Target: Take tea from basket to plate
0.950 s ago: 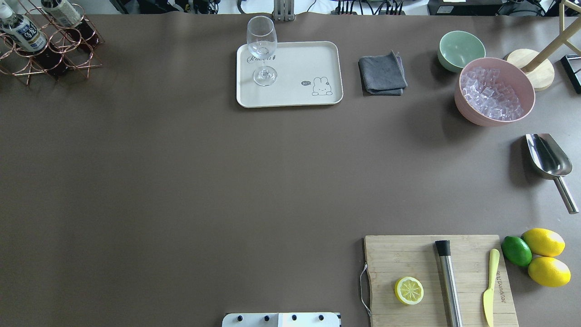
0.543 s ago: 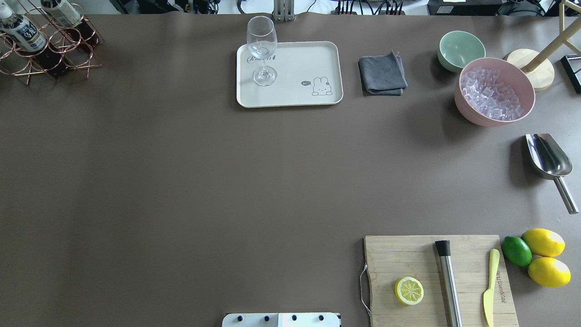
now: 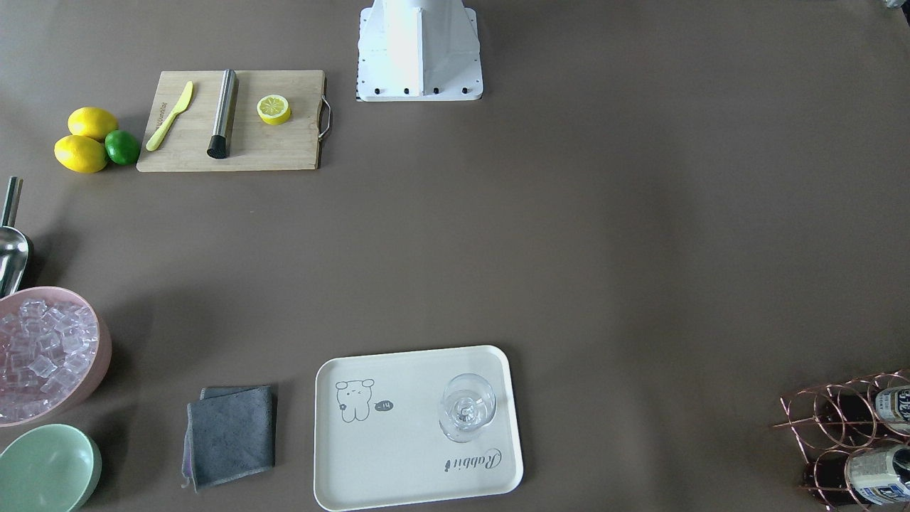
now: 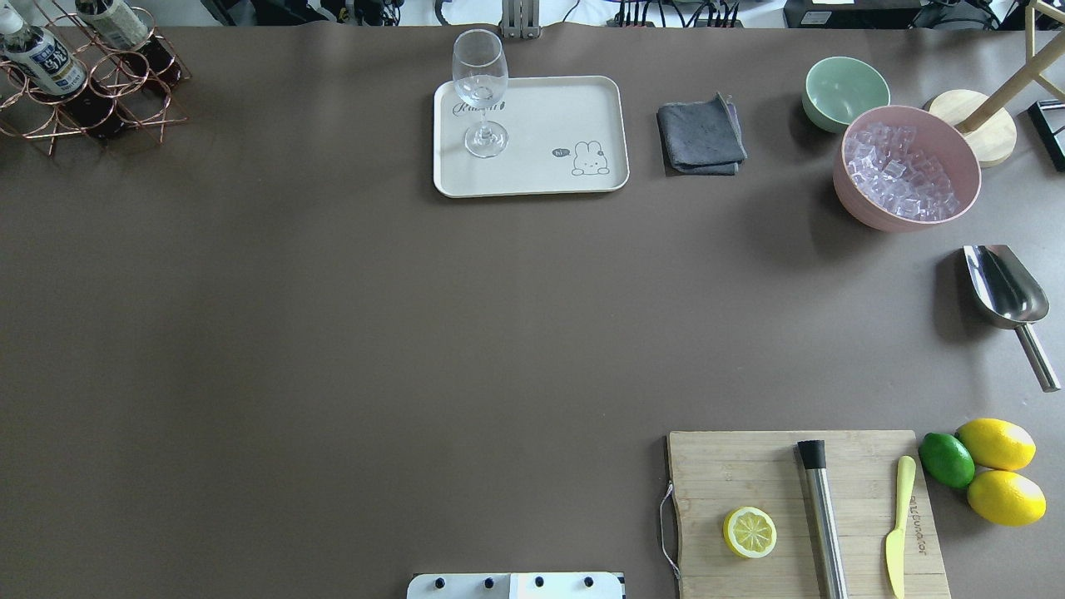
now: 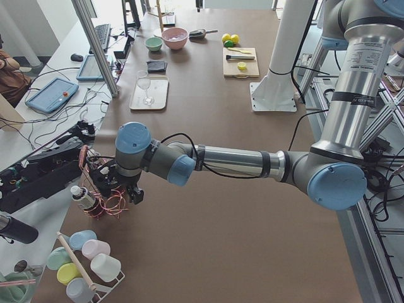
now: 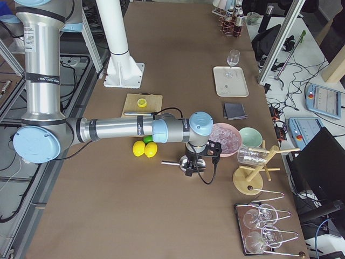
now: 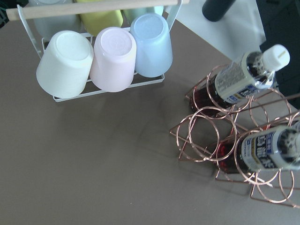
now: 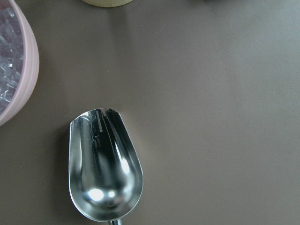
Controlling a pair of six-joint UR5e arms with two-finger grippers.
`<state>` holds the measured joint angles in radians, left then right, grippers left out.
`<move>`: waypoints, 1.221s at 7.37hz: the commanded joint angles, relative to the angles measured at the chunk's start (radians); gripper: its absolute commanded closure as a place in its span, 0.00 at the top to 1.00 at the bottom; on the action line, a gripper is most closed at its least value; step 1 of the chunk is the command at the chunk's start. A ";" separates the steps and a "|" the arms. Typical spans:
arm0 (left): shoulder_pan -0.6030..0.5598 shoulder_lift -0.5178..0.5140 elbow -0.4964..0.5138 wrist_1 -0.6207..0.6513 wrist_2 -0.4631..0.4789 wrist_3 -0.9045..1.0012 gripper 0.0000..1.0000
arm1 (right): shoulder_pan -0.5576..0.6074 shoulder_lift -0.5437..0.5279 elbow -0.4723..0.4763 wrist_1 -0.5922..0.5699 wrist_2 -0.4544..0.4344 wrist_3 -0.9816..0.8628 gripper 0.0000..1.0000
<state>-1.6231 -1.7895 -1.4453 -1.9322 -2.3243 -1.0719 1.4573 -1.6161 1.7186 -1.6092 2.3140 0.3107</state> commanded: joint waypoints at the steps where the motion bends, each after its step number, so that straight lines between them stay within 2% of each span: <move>1: 0.018 -0.151 0.129 0.001 0.020 -0.350 0.98 | 0.000 0.001 0.006 0.000 0.004 0.001 1.00; 3: 0.052 -0.181 0.138 0.004 0.115 -0.483 0.98 | 0.002 0.002 0.016 0.000 0.005 0.001 1.00; 5: 0.058 -0.266 0.186 0.016 0.117 -0.663 0.98 | 0.002 0.002 0.022 0.000 0.007 0.001 1.00; 6: 0.058 -0.272 0.153 0.056 0.118 -0.687 0.98 | 0.002 0.002 0.019 0.000 0.005 0.001 1.00; 8: 0.078 -0.304 0.164 0.059 0.123 -0.828 0.98 | 0.000 0.002 0.019 0.000 0.005 0.001 1.00; 9: 0.080 -0.344 0.204 0.059 0.156 -0.903 0.98 | 0.000 0.002 0.016 0.000 0.005 0.001 1.00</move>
<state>-1.5535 -2.0862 -1.2803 -1.8744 -2.2011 -1.8558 1.4577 -1.6137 1.7375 -1.6091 2.3194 0.3114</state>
